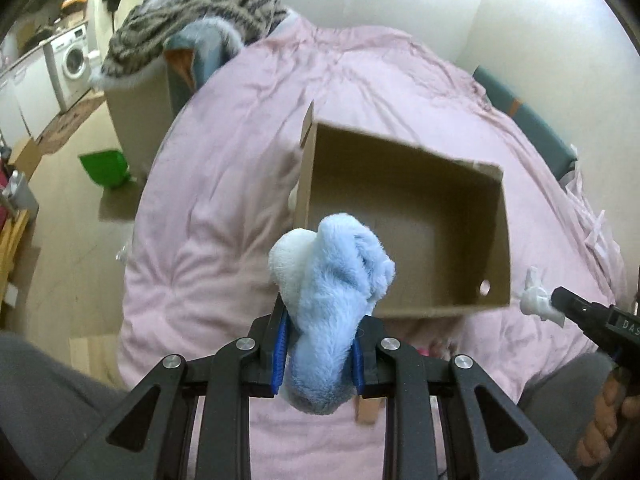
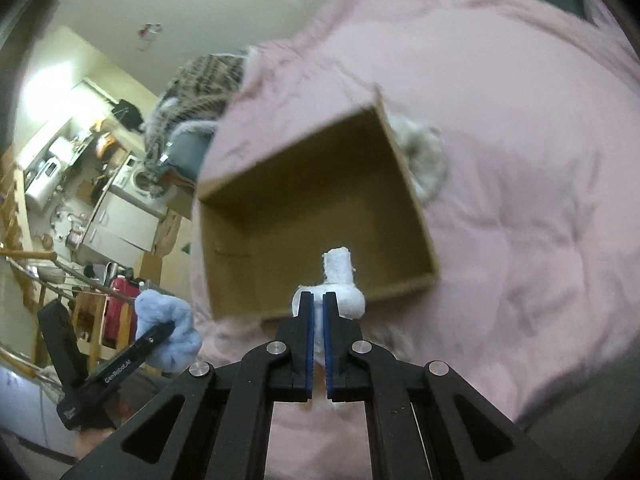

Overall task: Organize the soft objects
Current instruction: 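Carry both items into the box and open both grippers to release them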

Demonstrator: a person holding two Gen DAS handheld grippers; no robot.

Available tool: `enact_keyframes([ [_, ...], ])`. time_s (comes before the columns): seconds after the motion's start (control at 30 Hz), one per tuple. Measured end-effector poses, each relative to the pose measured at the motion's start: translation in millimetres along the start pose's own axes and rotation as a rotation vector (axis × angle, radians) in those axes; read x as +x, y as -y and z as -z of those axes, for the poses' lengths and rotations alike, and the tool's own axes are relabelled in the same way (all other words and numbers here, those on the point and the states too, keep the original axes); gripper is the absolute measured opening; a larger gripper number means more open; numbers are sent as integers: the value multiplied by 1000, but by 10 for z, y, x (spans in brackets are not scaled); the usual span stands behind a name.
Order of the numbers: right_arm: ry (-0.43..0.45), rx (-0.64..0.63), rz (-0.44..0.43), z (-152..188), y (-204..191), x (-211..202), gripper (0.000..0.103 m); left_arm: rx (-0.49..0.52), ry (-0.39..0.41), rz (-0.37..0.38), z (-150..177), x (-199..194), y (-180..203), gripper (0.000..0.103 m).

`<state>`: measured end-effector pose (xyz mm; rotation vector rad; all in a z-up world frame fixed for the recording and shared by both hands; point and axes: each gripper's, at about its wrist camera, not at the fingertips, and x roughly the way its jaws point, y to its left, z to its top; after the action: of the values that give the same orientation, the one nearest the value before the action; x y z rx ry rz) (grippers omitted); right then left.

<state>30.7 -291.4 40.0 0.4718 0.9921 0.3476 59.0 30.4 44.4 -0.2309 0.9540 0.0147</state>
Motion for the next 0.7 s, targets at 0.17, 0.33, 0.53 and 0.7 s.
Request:
enact_keyframes([
  [0.17,21,-51,-21,-209,-165,194,6,52,41,-2,-265,107,174,23],
  [0.33,21,-101,5,-263,-157,519,6,98,29,-1,-393,437,338,23],
  [0.53,4,-115,24,-201,-35,827,6,127,27,6,-365,709,417,24],
  [0.7,-31,-128,52,-95,55,1009,6,132,27,-2,-287,875,444,25],
])
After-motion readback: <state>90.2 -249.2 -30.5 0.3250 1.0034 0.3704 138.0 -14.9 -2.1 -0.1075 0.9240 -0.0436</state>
